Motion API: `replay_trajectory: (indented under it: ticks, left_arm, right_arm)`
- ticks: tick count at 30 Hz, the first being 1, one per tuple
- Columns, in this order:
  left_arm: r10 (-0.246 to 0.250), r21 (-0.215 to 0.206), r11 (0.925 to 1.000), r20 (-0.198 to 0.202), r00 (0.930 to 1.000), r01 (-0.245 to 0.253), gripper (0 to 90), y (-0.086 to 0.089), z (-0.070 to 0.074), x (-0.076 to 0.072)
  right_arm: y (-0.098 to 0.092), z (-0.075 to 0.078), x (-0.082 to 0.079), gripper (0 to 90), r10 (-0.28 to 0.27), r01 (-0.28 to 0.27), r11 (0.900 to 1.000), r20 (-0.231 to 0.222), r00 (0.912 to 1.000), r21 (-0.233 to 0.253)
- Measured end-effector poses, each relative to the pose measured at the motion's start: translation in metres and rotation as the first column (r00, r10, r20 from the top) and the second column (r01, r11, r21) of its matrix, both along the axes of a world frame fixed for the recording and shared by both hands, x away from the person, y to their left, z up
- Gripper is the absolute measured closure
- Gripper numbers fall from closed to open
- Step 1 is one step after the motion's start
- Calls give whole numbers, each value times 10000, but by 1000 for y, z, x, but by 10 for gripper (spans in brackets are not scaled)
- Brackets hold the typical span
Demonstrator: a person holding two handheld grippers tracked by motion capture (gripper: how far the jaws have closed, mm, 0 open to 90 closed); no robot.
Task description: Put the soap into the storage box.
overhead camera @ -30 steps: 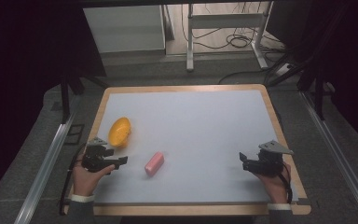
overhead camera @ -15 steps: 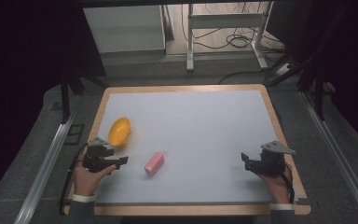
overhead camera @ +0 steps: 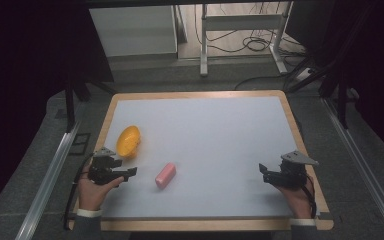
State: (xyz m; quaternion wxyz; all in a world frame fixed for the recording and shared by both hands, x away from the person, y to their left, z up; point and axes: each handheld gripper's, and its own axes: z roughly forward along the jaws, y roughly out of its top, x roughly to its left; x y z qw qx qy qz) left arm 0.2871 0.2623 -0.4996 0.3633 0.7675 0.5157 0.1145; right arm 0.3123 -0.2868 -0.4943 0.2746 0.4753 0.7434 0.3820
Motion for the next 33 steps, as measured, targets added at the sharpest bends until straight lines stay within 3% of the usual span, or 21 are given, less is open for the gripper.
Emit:
replay_trajectory:
  ticks: [6,13,29,33]
  left_arm:
    - [-171,126,9998,114,9998,170,265,-7,8,-2]
    - [-57,-188,9998,372,9993,64,256,-4,21,-4]
    - [-528,48,9986,306,9981,527,256,-21,32,1]
    - [-845,148,9963,261,9961,841,252,-30,35,1]
  right_arm:
    - [-3,1,-2,87,-73,73,10000,-30,10000,15]
    - [-5,0,-1,87,-158,158,9999,-64,9999,4]
    - [-3,-2,-1,87,-66,64,9999,-168,9998,-98]
    - [-3,-2,-2,87,-62,60,9999,-152,9999,-85]
